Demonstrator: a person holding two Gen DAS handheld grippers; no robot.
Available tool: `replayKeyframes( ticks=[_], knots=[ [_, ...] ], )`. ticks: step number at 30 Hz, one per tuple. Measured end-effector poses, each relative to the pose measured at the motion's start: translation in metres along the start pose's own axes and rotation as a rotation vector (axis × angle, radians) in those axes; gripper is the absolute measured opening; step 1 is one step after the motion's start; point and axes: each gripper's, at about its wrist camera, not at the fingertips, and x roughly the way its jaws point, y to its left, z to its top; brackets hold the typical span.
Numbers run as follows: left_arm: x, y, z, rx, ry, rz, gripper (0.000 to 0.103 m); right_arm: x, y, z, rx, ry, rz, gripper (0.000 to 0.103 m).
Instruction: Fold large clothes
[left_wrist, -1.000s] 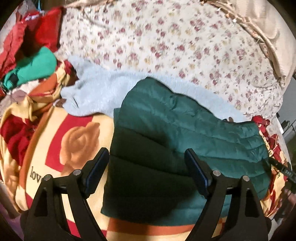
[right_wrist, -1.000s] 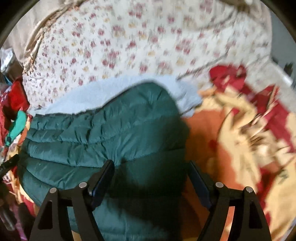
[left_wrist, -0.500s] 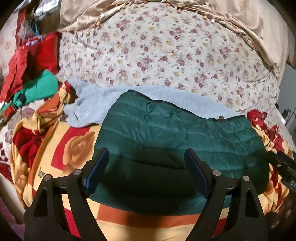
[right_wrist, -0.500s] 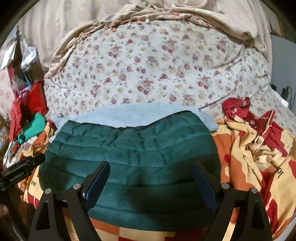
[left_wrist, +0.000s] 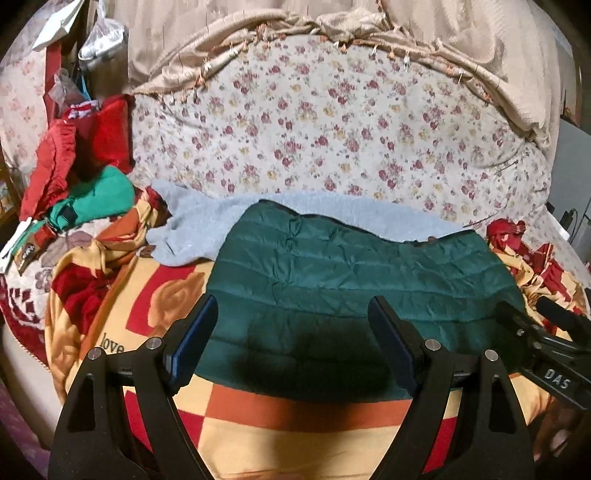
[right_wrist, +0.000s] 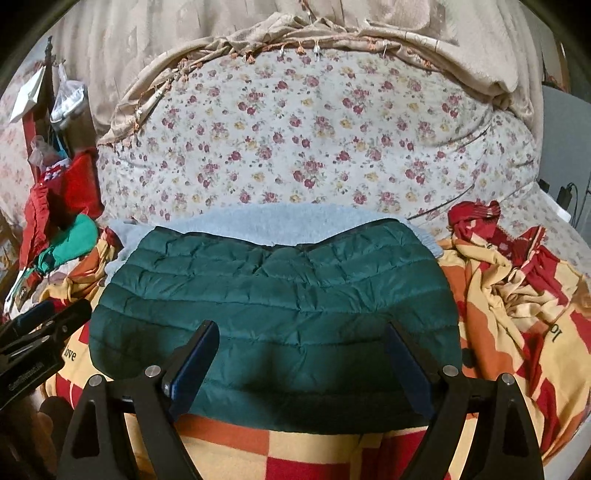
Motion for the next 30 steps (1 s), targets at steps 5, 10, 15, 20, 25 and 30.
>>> replayKeyframes(
  ticks=[5,10,15,20,25,30],
  knots=[
    [-0.02,0.0,-0.003,0.018,-0.052,0.025,0.084,-0.003,0.004,-0.005,0.03,0.004,-0.005,0.096],
    [-0.022,0.0,-0.007,0.03,-0.06,0.038,0.084,-0.004,0.009,-0.008,0.04,0.003,0.004,0.096],
    [-0.017,-0.001,-0.009,0.023,-0.048,0.04,0.084,-0.005,0.017,-0.009,0.014,-0.007,0.0,0.096],
    [-0.015,-0.003,-0.01,0.024,-0.049,0.039,0.084,-0.003,0.019,-0.011,0.015,-0.002,0.008,0.096],
    [-0.014,-0.003,-0.01,0.024,-0.044,0.042,0.084,-0.003,0.02,-0.011,0.012,-0.006,0.002,0.096],
    [-0.012,-0.003,-0.011,0.019,-0.042,0.043,0.084,-0.005,0.022,-0.011,0.004,-0.006,0.005,0.096]
  ],
)
